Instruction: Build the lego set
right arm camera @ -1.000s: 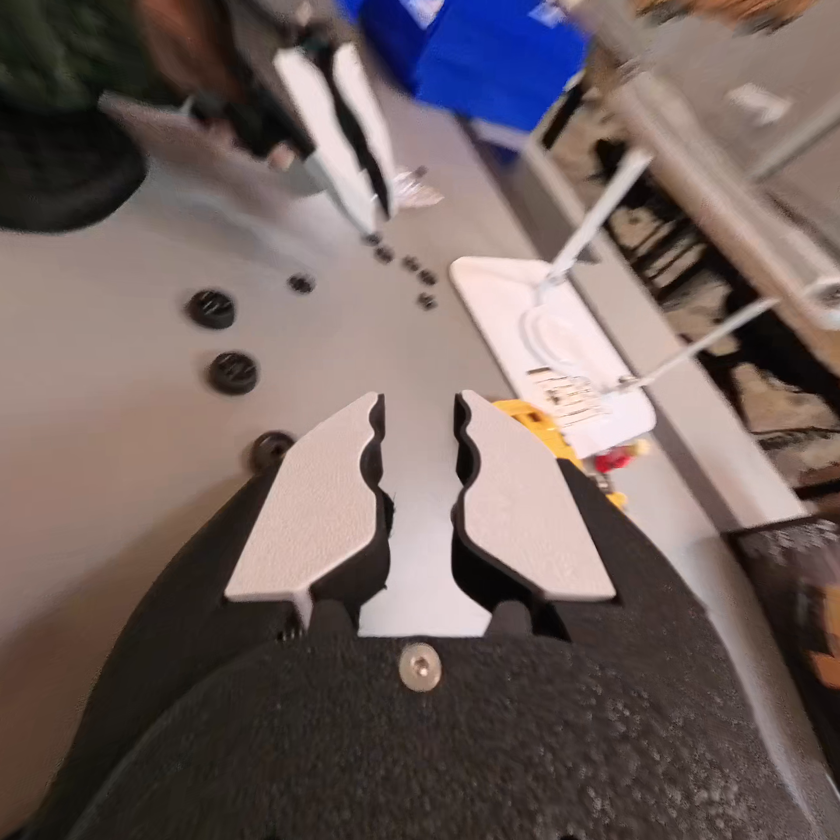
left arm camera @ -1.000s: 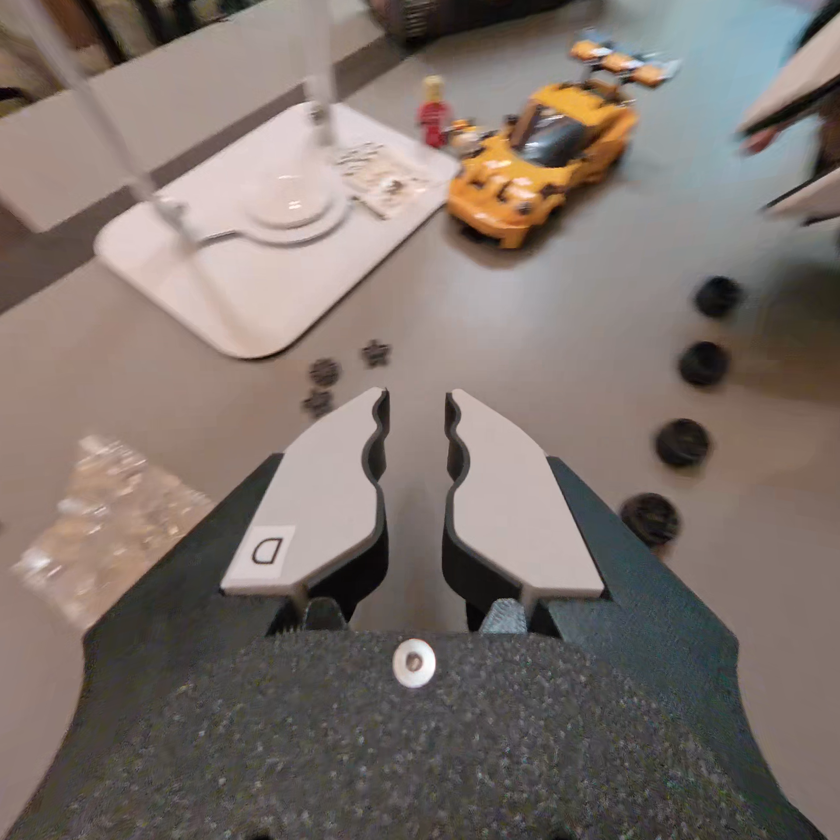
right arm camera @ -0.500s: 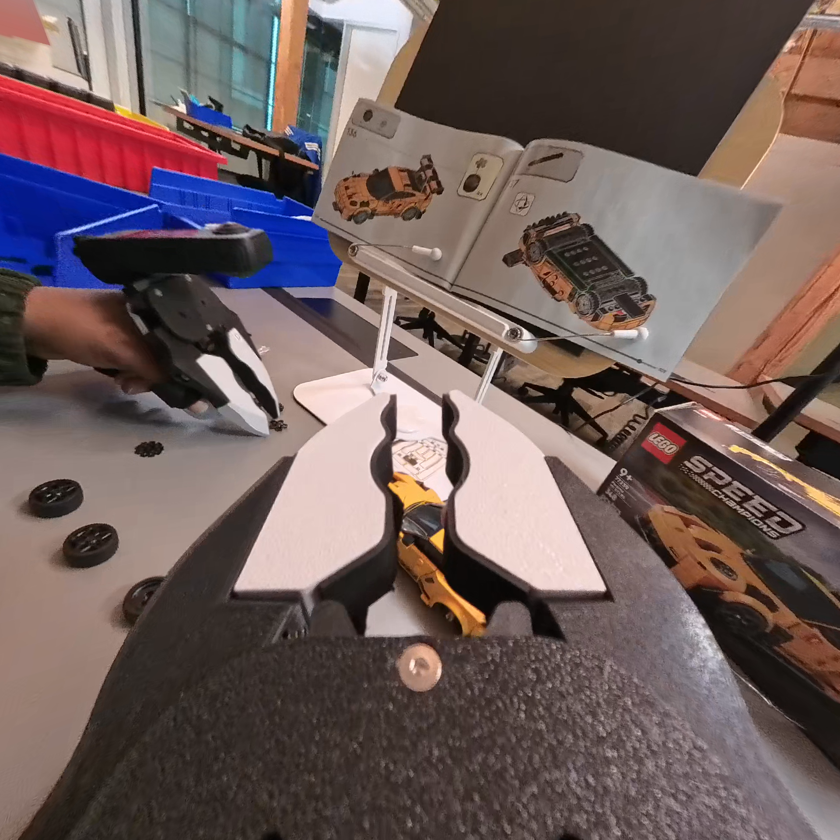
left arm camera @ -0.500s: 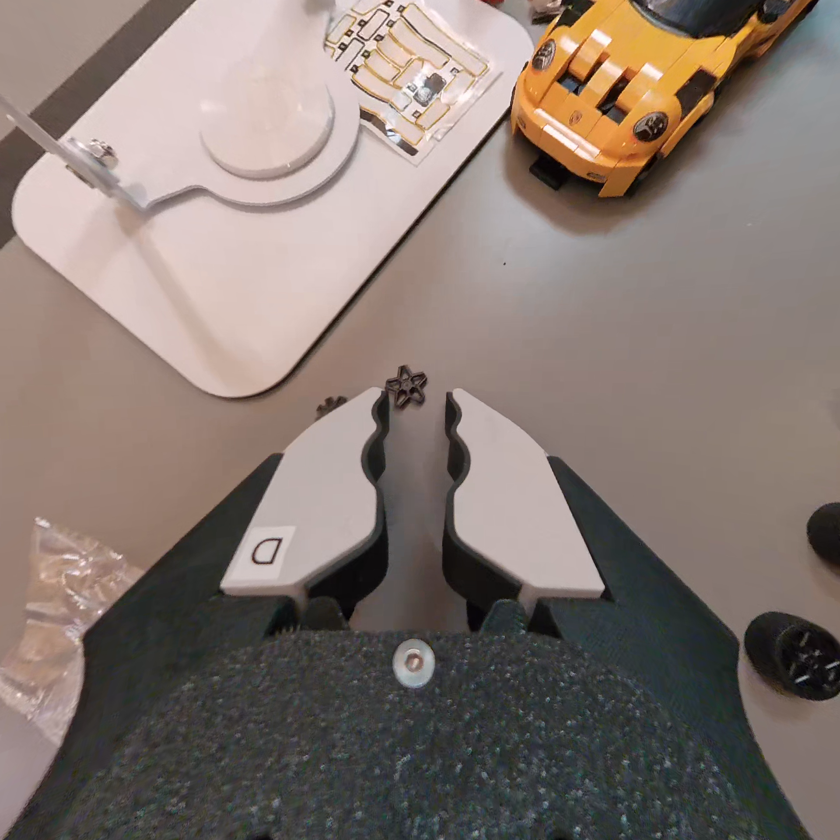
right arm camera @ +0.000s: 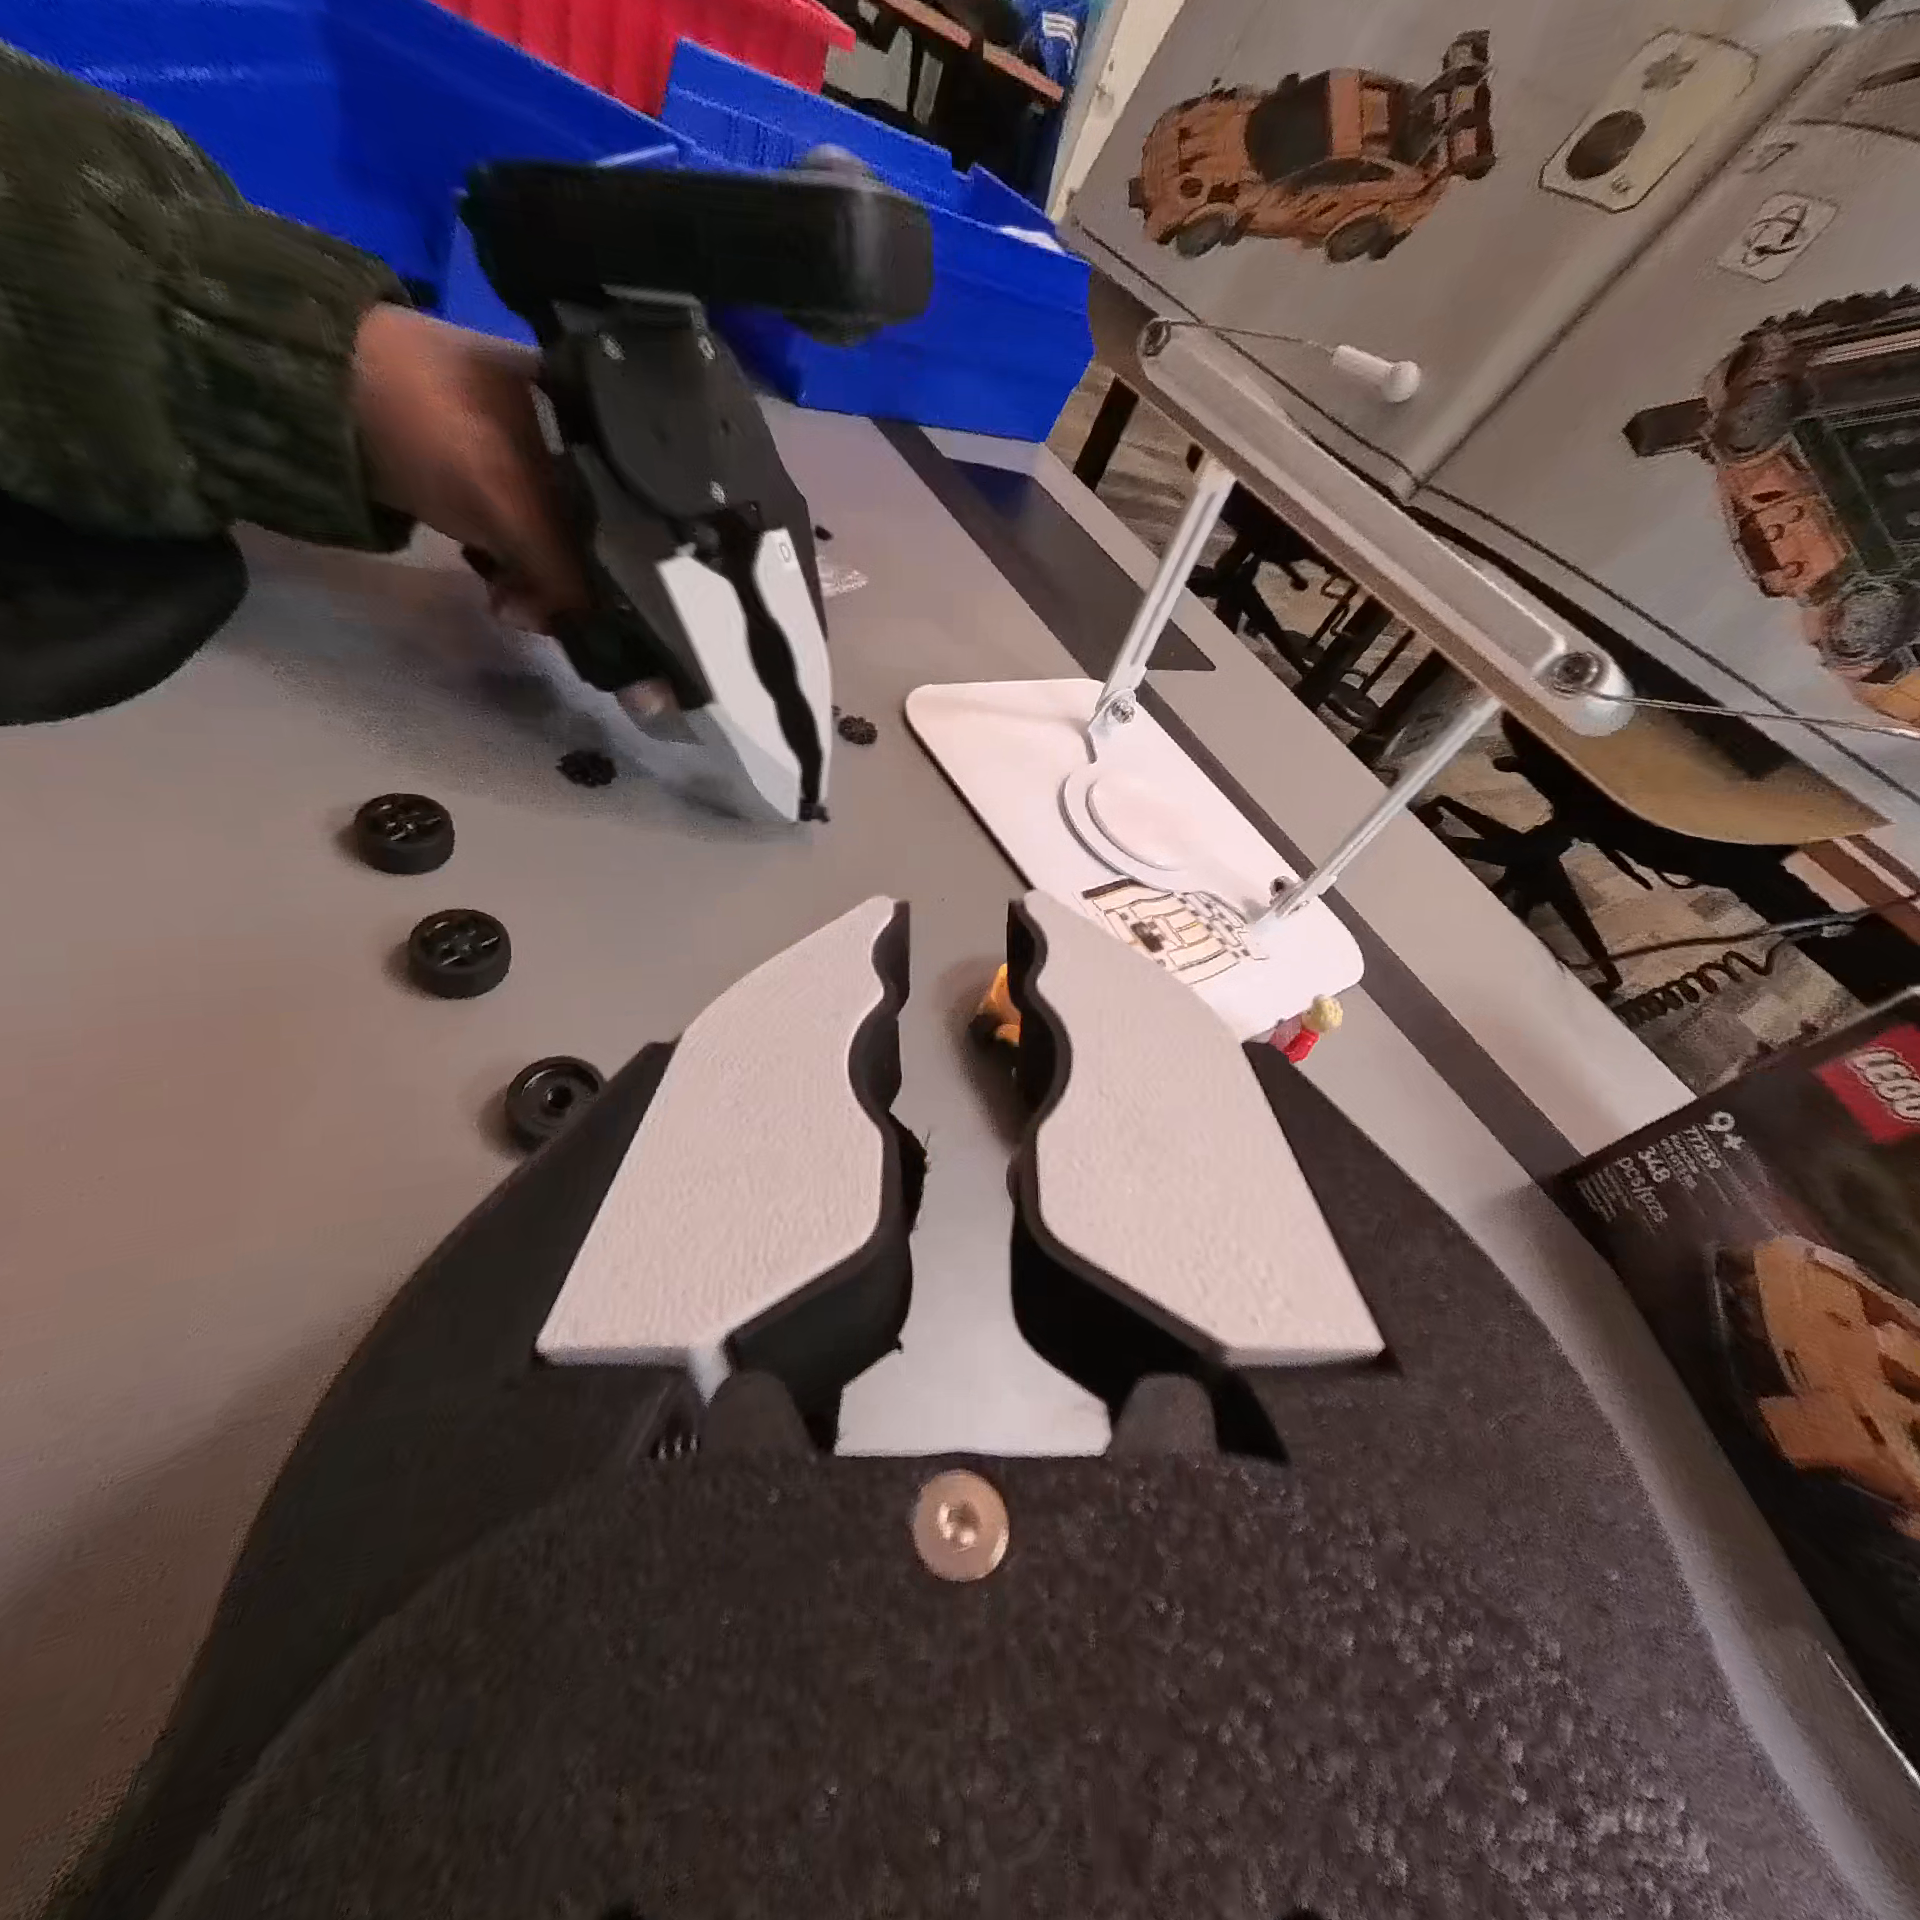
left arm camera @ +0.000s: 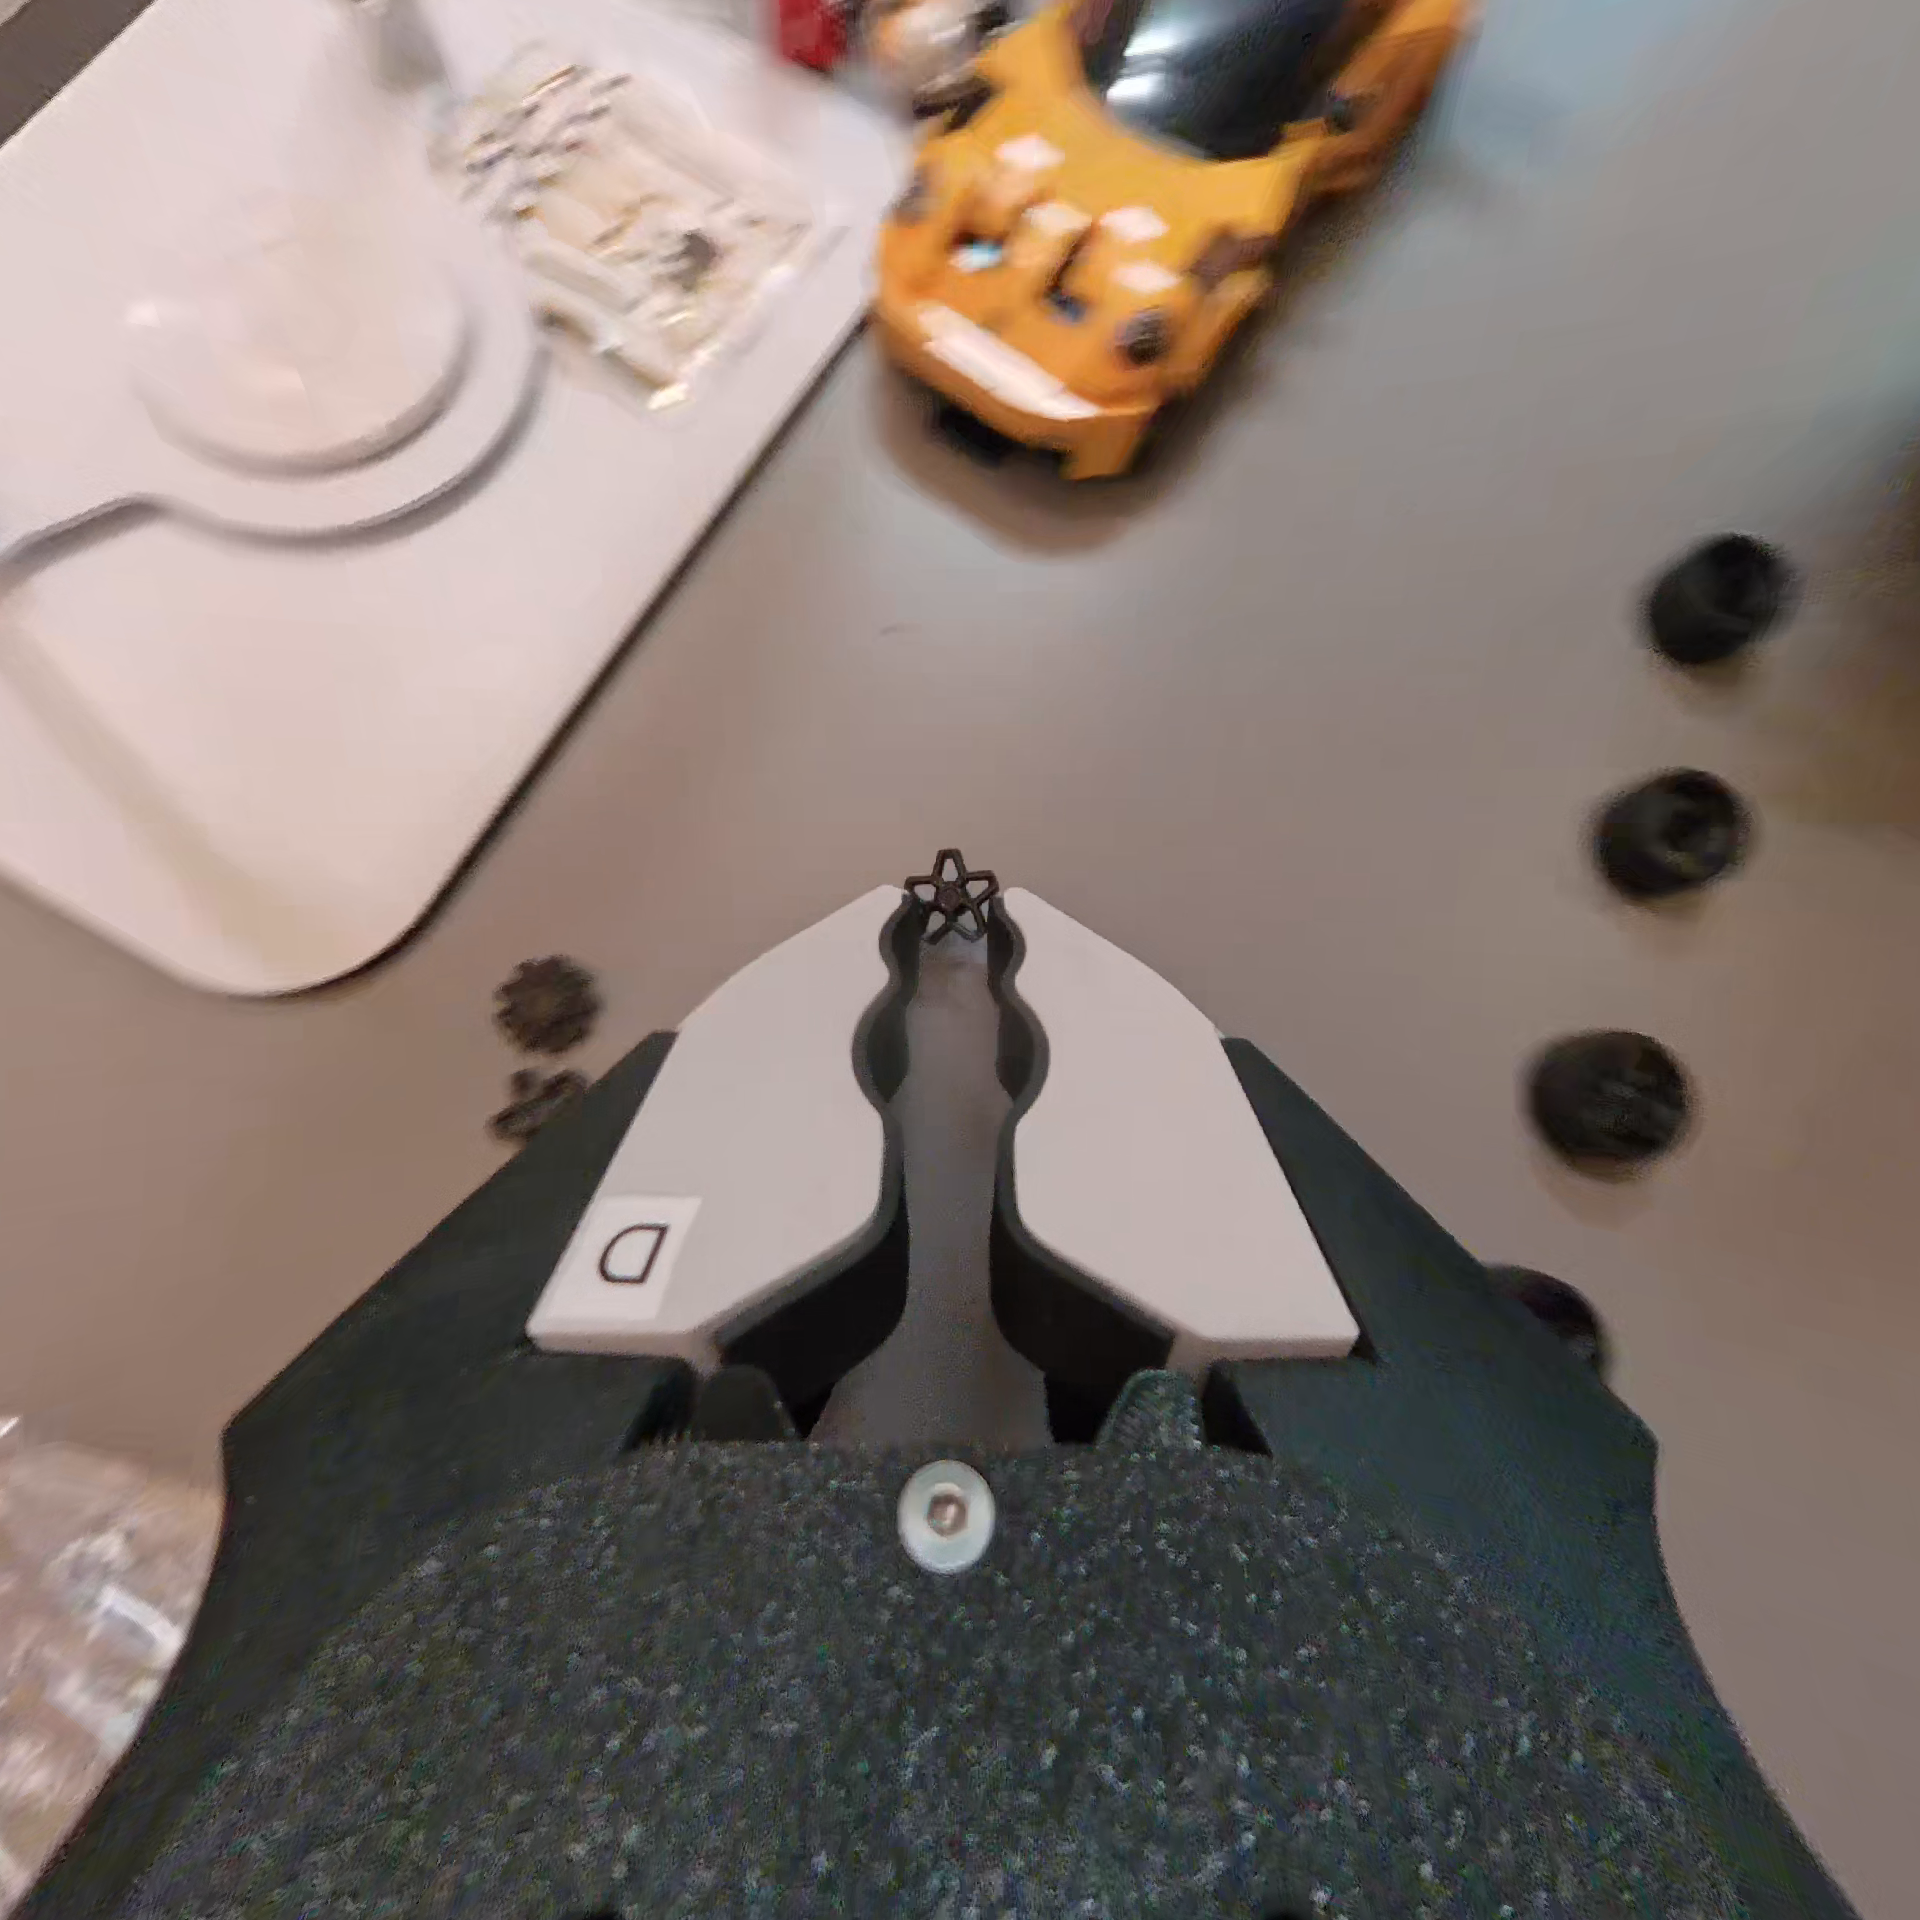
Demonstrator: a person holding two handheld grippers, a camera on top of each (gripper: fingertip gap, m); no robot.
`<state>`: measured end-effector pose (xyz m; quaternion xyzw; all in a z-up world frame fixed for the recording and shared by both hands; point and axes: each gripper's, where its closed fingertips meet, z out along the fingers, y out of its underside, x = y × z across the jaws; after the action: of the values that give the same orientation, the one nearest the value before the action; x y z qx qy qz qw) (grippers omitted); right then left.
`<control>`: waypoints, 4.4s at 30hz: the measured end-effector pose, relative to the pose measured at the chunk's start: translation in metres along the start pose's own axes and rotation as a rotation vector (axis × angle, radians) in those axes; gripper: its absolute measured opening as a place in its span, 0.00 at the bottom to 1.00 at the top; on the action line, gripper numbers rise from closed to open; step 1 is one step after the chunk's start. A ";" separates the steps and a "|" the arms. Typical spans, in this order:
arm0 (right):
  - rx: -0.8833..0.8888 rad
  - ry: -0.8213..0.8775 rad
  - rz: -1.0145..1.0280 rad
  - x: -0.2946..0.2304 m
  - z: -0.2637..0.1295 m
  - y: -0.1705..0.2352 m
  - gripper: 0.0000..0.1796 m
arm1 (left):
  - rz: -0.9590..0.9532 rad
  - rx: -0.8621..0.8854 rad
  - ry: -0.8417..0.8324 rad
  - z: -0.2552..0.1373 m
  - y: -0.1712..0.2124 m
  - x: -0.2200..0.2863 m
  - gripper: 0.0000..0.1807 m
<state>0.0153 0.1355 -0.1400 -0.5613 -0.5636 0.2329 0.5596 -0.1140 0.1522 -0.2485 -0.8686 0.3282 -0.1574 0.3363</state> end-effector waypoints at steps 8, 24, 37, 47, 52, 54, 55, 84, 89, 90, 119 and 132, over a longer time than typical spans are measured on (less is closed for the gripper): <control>0.033 0.056 0.072 0.021 -0.006 -0.002 0.09 | 0.328 0.066 0.249 -0.005 -0.023 0.127 0.07; 0.026 0.034 0.071 0.015 -0.003 0.000 0.09 | 0.393 0.009 0.266 0.013 -0.008 0.141 0.13; 0.017 -0.032 0.056 0.001 -0.003 0.000 0.09 | 0.340 -0.035 0.279 0.021 0.003 0.136 0.12; -0.016 -0.274 -0.295 -0.069 0.002 0.011 0.17 | 0.298 0.014 0.338 -0.007 -0.015 0.130 0.12; 0.024 -0.211 -0.565 -0.093 0.018 0.006 0.21 | 0.315 -0.011 0.378 -0.032 -0.023 0.128 0.12; 0.070 -0.143 -0.687 -0.097 0.023 -0.004 0.21 | 0.311 -0.015 0.371 -0.038 -0.025 0.128 0.12; 0.091 -0.119 -0.733 -0.099 0.024 -0.007 0.19 | 0.311 -0.021 0.370 -0.041 -0.026 0.129 0.12; 0.295 -0.042 -0.270 -0.072 0.001 -0.064 0.08 | -0.188 0.349 0.735 -0.095 -0.084 0.149 0.15; 0.317 -0.055 -0.191 -0.068 -0.001 -0.066 0.08 | -0.331 0.374 0.838 -0.096 -0.091 0.153 0.14; 0.321 -0.059 -0.179 -0.067 -0.001 -0.067 0.08 | -0.352 0.374 0.854 -0.096 -0.092 0.153 0.13; -0.194 -0.224 0.344 -0.027 0.004 0.019 0.10 | -0.024 0.436 0.208 -0.031 -0.064 0.091 0.13; -0.269 -0.210 0.572 -0.062 0.031 0.018 0.00 | -0.193 0.662 0.156 -0.067 -0.116 0.111 0.13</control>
<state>-0.0220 0.0959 -0.1874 -0.7385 -0.4636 0.3605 0.3312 -0.0117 0.1096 -0.1143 -0.7250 0.2003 -0.3520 0.5570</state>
